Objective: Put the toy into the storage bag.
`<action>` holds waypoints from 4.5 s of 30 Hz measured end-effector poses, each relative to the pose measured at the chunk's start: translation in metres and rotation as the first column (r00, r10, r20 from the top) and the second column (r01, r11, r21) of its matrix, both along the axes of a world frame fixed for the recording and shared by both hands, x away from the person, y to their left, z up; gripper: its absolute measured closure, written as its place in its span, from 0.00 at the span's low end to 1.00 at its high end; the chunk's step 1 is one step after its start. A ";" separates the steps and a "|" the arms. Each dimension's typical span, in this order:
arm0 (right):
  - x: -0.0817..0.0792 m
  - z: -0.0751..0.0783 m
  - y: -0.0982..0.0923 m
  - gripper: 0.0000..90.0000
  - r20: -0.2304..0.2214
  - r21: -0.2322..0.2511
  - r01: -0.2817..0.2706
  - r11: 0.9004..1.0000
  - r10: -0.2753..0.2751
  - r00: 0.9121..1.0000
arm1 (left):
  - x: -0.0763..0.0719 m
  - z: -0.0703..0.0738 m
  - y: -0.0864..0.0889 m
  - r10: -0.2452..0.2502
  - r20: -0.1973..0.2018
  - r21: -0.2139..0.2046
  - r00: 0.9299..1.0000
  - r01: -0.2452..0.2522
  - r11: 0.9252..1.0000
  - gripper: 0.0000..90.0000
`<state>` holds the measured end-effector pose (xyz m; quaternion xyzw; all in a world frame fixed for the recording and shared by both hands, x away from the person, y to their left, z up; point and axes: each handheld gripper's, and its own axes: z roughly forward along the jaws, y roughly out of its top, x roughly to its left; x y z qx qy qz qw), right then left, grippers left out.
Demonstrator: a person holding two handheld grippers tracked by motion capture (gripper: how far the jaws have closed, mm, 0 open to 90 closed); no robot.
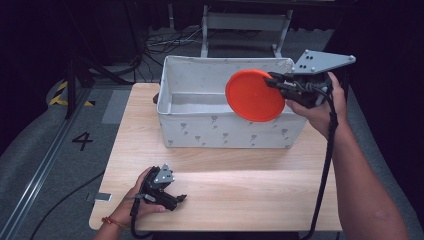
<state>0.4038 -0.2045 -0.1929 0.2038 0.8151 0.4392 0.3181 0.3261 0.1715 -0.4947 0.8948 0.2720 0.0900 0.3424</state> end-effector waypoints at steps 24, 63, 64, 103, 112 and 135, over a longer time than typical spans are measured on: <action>0.074 -0.024 0.019 0.91 -0.050 -0.029 0.105 0.994 -0.107 0.993 | 0.000 0.000 0.000 0.000 0.001 0.001 1.000 0.000 1.000 0.05; 0.093 -0.100 0.038 0.91 -0.202 -0.265 0.014 0.964 -0.070 0.977 | 0.001 0.000 0.000 -0.005 -0.001 0.000 1.000 0.005 1.000 0.04; 0.093 -0.100 0.038 0.91 -0.202 -0.265 0.014 0.964 -0.070 0.977 | 0.001 0.000 0.000 -0.005 -0.001 0.000 1.000 0.005 1.000 0.04; 0.097 -0.100 0.027 0.91 -0.390 -0.458 -0.148 0.876 -0.048 0.920 | 0.001 0.000 0.000 -0.005 -0.001 0.000 1.000 0.005 1.000 0.04; 0.099 -0.100 0.022 0.90 -0.430 -0.491 -0.184 0.851 -0.053 0.901 | 0.001 0.000 0.000 -0.005 -0.001 -0.002 1.000 0.005 1.000 0.04; 0.089 -0.078 -0.002 0.57 -0.355 -0.336 -0.042 0.941 -0.086 0.931 | 0.001 0.000 0.000 -0.008 -0.002 0.000 1.000 0.008 1.000 0.04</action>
